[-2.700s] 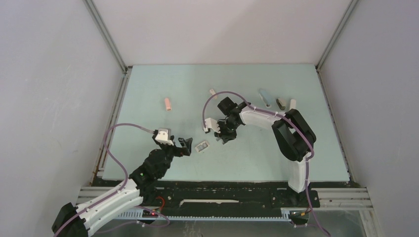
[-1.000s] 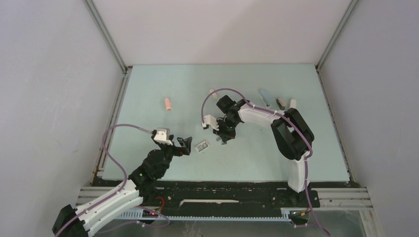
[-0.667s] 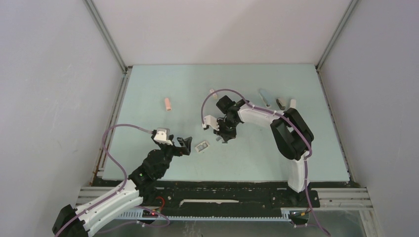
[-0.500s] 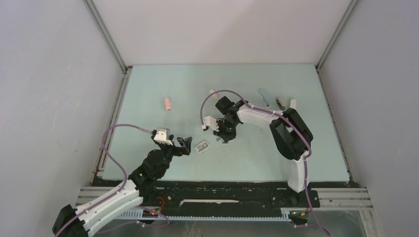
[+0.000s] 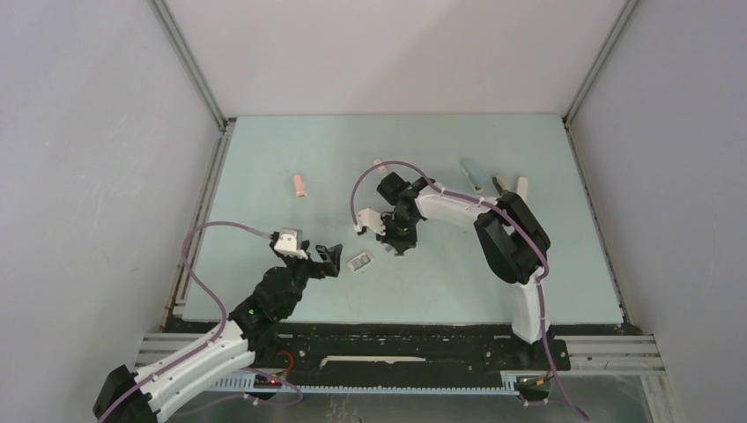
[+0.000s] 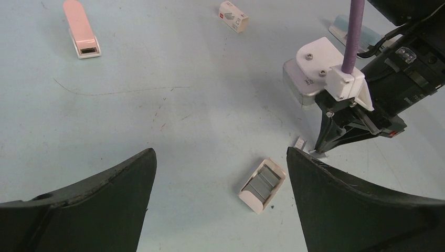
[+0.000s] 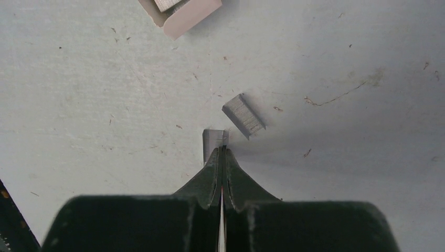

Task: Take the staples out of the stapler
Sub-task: Pick up the staple from the center of the board.

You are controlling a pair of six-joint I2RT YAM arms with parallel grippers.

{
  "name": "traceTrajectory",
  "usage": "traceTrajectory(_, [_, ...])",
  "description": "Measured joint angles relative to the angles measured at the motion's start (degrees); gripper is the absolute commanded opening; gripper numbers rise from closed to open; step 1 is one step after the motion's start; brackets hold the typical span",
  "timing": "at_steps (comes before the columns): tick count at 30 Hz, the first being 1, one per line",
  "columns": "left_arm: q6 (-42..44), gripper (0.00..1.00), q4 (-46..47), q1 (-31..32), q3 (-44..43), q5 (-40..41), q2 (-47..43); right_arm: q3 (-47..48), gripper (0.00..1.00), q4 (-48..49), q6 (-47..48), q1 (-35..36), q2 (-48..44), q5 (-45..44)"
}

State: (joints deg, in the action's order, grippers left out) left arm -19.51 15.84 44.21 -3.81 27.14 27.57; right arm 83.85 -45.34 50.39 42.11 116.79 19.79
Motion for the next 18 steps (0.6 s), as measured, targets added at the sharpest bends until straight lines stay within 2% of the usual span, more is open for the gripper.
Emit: traceTrajectory(18, [0.0,1.0,0.0,0.0,0.0,0.2,-0.7,0.0,0.0,0.0,-3.1,-1.6,-2.8,5.3])
